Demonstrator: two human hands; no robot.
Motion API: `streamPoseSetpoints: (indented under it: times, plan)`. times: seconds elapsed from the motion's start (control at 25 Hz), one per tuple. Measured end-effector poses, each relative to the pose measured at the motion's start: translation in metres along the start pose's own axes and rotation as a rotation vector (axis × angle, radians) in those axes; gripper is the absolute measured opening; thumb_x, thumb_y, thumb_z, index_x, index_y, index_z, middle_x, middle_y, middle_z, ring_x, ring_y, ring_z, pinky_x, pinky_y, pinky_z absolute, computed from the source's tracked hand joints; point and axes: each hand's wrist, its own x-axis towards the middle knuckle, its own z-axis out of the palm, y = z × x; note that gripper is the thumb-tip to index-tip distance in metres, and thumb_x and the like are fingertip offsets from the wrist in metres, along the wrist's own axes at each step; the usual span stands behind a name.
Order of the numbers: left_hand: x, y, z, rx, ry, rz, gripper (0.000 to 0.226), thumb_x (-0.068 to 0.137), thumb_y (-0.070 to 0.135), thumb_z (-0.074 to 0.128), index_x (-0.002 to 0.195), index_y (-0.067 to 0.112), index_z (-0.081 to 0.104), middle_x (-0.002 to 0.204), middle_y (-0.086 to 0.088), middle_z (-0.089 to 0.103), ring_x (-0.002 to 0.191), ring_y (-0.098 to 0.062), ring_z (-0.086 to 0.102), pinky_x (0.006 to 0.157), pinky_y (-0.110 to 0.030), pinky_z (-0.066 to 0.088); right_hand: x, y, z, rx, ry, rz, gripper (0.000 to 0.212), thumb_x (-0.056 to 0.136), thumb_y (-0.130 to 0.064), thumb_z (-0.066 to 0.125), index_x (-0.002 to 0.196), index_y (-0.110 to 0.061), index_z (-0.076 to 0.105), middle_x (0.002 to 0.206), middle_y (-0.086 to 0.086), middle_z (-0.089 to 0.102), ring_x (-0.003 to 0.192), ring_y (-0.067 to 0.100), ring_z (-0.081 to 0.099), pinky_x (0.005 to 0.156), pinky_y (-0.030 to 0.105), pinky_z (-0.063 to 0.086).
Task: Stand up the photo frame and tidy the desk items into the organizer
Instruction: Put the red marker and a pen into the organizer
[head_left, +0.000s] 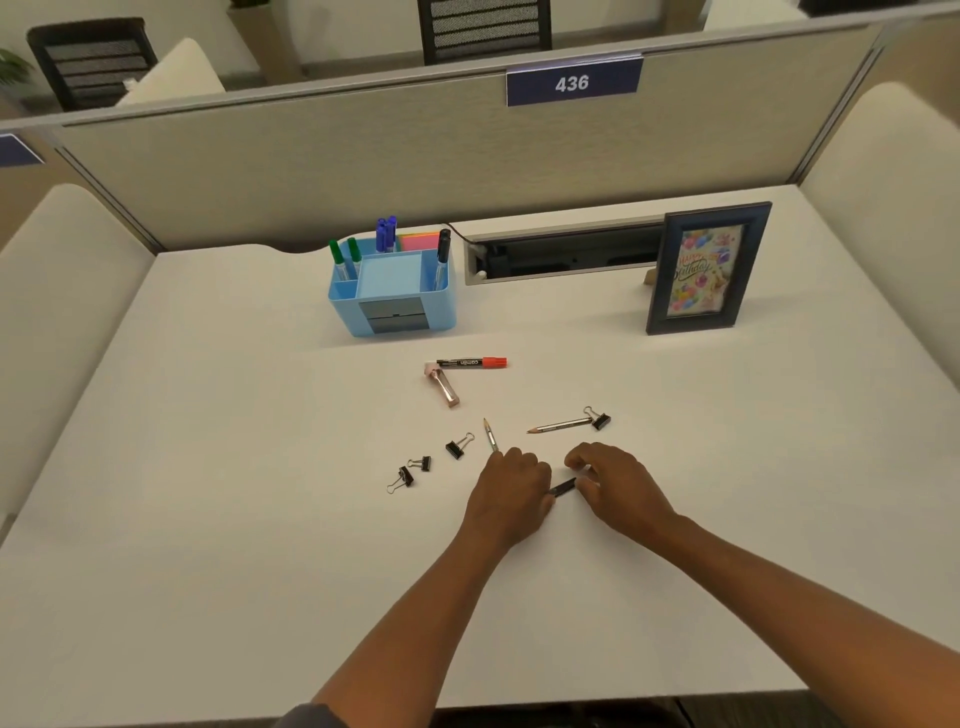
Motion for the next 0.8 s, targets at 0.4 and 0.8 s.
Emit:
streamPoseSetpoints:
  times: [0.4, 0.8]
  plan:
    - [0.007, -0.016, -0.022, -0.232, 0.192, -0.052, 0.007, 0.096, 0.017, 0.047, 0.097, 0.011, 0.052, 0.077, -0.008, 0.057, 0.069, -0.029, 0.046, 0.062, -0.039, 0.036, 0.034, -0.037, -0.033, 0.406, 0.121, 0.074, 0.018, 0.083, -0.005, 0.069, 0.091, -0.021, 0.068, 0.081, -0.006, 0.071, 0.066, 0.010, 0.066, 0.069, 0.017, 0.051]
    - [0.045, -0.084, -0.088, -0.488, 0.398, -0.286, 0.009, 0.100, 0.011, 0.042, 0.103, 0.014, 0.050, 0.074, -0.001, 0.055, 0.061, -0.013, 0.046, 0.052, -0.020, 0.029, 0.128, -0.113, -0.061, 0.637, 0.124, -0.003, 0.018, 0.087, -0.005, 0.068, 0.104, -0.011, 0.067, 0.090, 0.003, 0.074, 0.080, 0.016, 0.073, 0.078, 0.027, 0.059]
